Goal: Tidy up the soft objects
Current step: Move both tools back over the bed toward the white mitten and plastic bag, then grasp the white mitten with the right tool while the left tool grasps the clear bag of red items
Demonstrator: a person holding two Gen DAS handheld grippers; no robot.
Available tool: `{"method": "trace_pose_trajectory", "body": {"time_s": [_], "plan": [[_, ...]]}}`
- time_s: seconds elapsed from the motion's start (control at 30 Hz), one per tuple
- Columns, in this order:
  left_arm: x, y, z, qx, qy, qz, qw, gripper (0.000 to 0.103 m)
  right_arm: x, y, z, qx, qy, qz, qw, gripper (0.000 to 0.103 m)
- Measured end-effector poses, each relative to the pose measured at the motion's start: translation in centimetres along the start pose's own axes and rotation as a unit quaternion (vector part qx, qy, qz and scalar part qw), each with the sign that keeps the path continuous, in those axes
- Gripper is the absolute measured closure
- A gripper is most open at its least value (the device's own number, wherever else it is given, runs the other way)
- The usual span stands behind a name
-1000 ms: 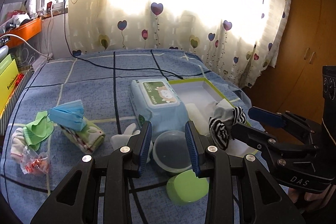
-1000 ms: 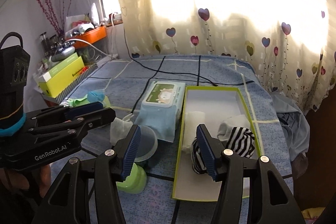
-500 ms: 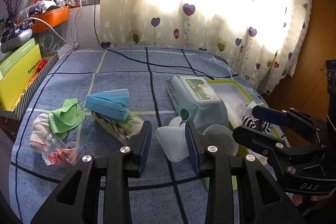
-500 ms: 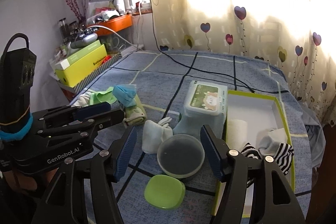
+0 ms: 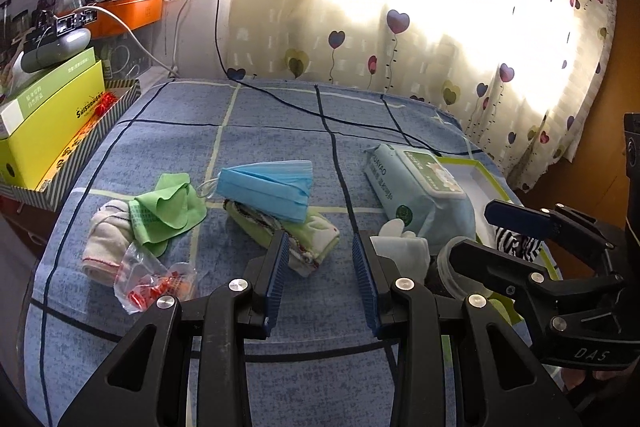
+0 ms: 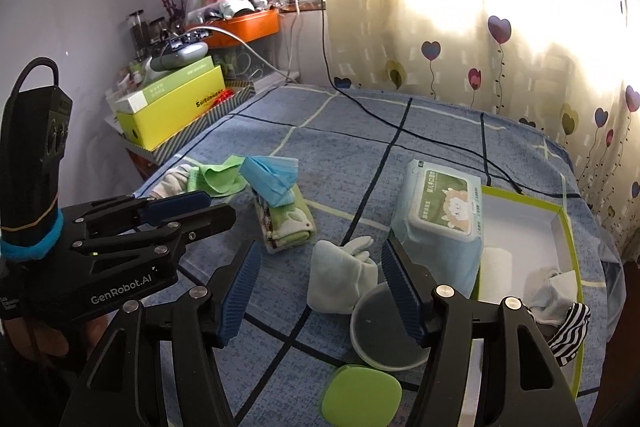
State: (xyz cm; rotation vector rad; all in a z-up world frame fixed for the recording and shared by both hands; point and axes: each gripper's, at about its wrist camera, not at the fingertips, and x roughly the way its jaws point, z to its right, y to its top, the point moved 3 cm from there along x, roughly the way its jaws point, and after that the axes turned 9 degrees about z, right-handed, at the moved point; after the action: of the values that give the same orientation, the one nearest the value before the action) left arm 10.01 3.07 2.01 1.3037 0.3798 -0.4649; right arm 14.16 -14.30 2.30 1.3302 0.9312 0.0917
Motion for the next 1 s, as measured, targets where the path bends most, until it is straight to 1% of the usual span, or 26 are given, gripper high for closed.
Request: {"method": "trace_pose_trajectory", "body": {"time_s": [0.3,0.5,0.57,0.67,0.77,0.87,0.9,0.93,1.0], "plan": [[-0.7,-0.2,-3.5,-0.021,0.018,0.004,0.9996,0.069,2.6,-0.2,-1.3,-0.02,-0.004,-0.027,0.999,0.04],[-1.1,-0.9,-5.8,-0.033,0.031,0.007,0.999,0.069,4.6,-0.5,-0.8,-0.041,-0.023,-0.057,0.997,0.04],[-1.2,-1.3,-6.7,-0.039,0.037,0.005,0.9986,0.069,5.5,-0.7,-0.5,-0.054,-0.03,-0.074,0.995,0.04],[-1.0,-1.8,-7.8,-0.052,0.043,0.0,0.9977,0.069,6.7,-1.1,-0.4,-0.078,-0.04,-0.099,0.991,0.04],[-0.8,-2.4,-8.7,-0.059,0.056,-0.009,0.9966,0.069,7.9,-1.6,-0.8,-0.103,-0.039,-0.123,0.986,0.04],[-0.4,-3.1,-9.2,-0.063,0.061,-0.02,0.9959,0.068,9.1,-2.1,-1.2,-0.128,-0.039,-0.149,0.98,0.04],[-0.3,-3.3,-9.4,-0.064,0.063,-0.022,0.9957,0.066,9.4,-2.3,-1.2,-0.139,-0.043,-0.158,0.977,0.04],[-0.3,-3.5,-9.6,-0.065,0.064,-0.024,0.9955,0.06,9.7,-2.5,-1.3,-0.148,-0.045,-0.165,0.974,0.04],[-0.2,-3.9,-10.0,-0.07,0.067,-0.028,0.9949,0.059,10.1,-2.8,-1.4,-0.161,-0.047,-0.177,0.97,0.04]]}}
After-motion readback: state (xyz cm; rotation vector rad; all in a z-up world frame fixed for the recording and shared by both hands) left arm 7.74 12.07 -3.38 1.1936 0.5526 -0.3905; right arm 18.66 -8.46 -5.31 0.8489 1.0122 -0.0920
